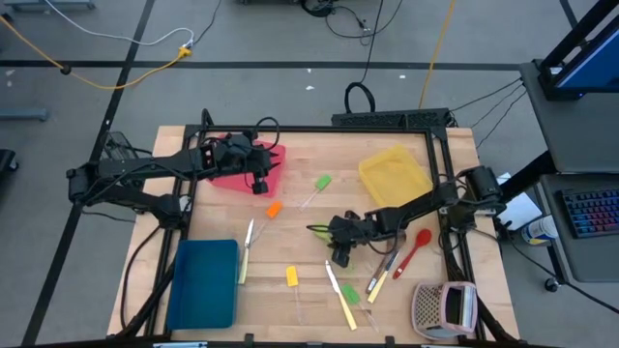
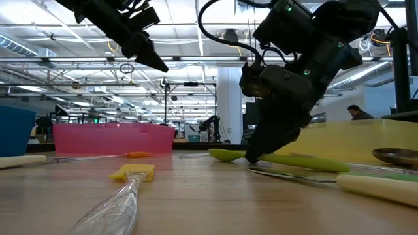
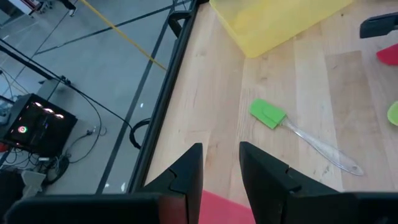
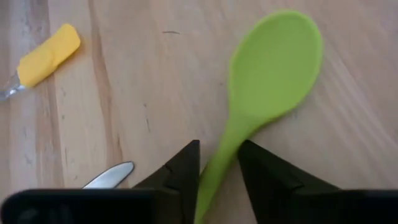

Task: Pick & Place Kitchen Items
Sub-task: Put the green serving spoon into the red bin

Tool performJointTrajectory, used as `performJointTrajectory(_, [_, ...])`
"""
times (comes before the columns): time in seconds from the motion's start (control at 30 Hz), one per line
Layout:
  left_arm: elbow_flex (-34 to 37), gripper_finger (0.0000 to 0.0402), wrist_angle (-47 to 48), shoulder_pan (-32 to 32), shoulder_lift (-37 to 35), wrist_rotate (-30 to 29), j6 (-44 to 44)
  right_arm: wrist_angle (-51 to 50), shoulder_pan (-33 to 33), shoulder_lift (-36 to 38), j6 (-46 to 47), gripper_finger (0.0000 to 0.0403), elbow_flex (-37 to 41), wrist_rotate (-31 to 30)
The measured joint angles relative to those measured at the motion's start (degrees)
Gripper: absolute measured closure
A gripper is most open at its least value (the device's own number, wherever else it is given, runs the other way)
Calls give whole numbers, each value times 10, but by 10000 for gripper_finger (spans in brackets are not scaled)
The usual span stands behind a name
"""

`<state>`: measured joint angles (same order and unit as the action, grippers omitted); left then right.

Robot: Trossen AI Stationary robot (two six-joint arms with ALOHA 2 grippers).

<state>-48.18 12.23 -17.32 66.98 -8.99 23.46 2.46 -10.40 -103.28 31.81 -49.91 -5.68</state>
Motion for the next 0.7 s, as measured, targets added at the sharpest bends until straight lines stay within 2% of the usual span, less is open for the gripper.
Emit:
performJointTrajectory(0.23, [0, 291, 0, 0, 0, 0, -23, 2, 25, 0, 6, 378, 22, 18])
performJointTrajectory(0.4, [0, 291, 11, 0, 0, 1, -54, 7, 39, -1, 2, 378, 28, 30])
performJointTrajectory(0.53, [0, 291, 35, 2, 0, 4, -73, 58, 40, 16, -17, 378, 31, 50])
performJointTrajectory(0.7, [1, 291, 54, 14, 2, 42, -91, 105, 44, 63, -63, 373, 32, 45])
